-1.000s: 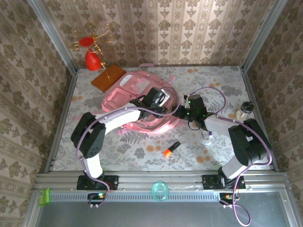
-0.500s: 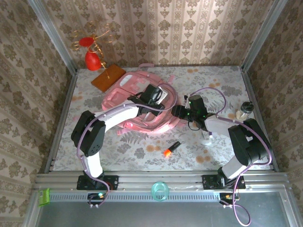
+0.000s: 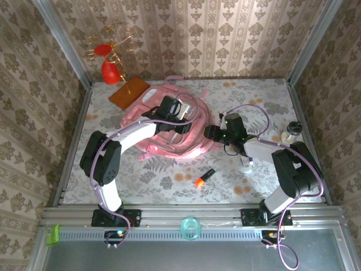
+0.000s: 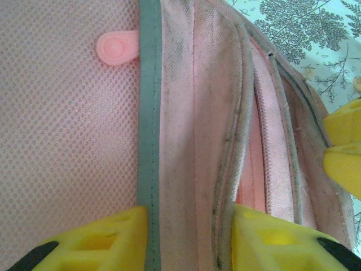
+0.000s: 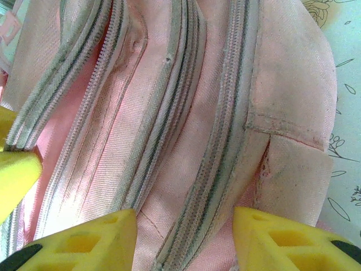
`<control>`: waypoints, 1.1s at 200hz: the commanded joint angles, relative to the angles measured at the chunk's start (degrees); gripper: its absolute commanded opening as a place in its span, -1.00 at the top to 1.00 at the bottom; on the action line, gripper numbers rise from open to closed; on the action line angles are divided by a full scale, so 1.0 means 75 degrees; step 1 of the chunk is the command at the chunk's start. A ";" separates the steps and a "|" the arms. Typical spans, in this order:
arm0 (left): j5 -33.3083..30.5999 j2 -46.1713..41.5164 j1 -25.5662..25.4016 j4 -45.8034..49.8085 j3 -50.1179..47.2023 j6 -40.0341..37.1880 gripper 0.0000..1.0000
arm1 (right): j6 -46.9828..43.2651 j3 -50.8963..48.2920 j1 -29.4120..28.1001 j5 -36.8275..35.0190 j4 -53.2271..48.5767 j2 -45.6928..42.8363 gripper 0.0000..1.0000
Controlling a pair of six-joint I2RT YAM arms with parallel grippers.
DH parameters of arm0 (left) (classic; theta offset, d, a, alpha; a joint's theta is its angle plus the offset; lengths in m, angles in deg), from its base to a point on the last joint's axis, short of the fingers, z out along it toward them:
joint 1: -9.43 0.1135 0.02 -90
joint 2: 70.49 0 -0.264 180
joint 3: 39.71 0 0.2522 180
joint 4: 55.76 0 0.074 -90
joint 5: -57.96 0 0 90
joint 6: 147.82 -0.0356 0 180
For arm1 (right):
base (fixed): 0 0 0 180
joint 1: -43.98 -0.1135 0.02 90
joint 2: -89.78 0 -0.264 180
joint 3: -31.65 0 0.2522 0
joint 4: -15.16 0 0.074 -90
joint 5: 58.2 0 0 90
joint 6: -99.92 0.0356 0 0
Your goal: Pack books, pencil case, and school supplies into a backpack
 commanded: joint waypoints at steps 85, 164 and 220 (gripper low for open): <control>0.0631 -0.1286 0.0396 -0.1374 -0.0815 -0.0025 1.00 | -0.0969 -0.0095 -0.0154 -0.1254 -0.2889 -0.2090 -0.06; 0.0967 -0.1921 0.0652 -0.1848 -0.1150 0.0380 1.00 | 0.1896 -0.0633 -0.2963 -0.2660 -0.6187 -0.3465 -0.77; 0.0928 -0.2041 0.0658 -0.1885 -0.1274 0.0418 1.00 | 0.3312 -0.0632 -0.4242 -0.2502 -0.5195 -0.2327 -0.71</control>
